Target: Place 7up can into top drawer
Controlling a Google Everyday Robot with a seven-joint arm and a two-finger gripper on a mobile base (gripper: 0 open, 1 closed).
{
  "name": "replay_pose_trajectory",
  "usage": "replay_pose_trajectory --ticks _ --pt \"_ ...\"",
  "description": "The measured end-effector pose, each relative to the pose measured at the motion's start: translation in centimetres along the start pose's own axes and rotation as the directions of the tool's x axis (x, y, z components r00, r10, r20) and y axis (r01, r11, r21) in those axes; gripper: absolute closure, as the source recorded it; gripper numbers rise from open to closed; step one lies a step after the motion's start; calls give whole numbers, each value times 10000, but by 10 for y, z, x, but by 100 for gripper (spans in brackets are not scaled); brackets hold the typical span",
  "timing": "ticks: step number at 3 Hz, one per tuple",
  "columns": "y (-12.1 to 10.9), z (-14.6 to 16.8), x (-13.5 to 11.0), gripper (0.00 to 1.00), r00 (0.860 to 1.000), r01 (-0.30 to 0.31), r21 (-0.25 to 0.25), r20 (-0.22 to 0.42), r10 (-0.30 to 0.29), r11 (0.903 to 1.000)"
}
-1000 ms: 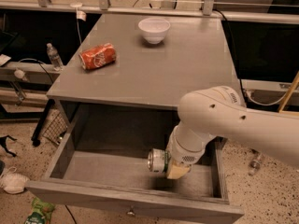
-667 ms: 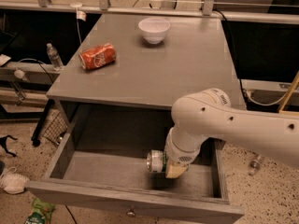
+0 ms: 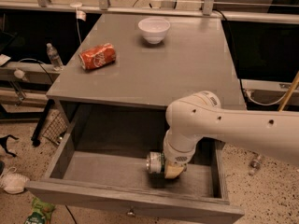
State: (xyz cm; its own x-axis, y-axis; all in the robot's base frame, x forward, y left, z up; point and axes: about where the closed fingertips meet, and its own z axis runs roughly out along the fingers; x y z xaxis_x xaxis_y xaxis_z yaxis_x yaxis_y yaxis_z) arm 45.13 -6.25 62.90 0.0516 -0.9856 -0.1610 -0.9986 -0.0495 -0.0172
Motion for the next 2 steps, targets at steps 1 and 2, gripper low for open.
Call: replay_pose_trajectory --ticks 1,2 --pt "0 0 0 54 10000 10 -2 -10 -10 10000" --pt "1 0 0 31 10000 22 -2 -20 -22 10000"
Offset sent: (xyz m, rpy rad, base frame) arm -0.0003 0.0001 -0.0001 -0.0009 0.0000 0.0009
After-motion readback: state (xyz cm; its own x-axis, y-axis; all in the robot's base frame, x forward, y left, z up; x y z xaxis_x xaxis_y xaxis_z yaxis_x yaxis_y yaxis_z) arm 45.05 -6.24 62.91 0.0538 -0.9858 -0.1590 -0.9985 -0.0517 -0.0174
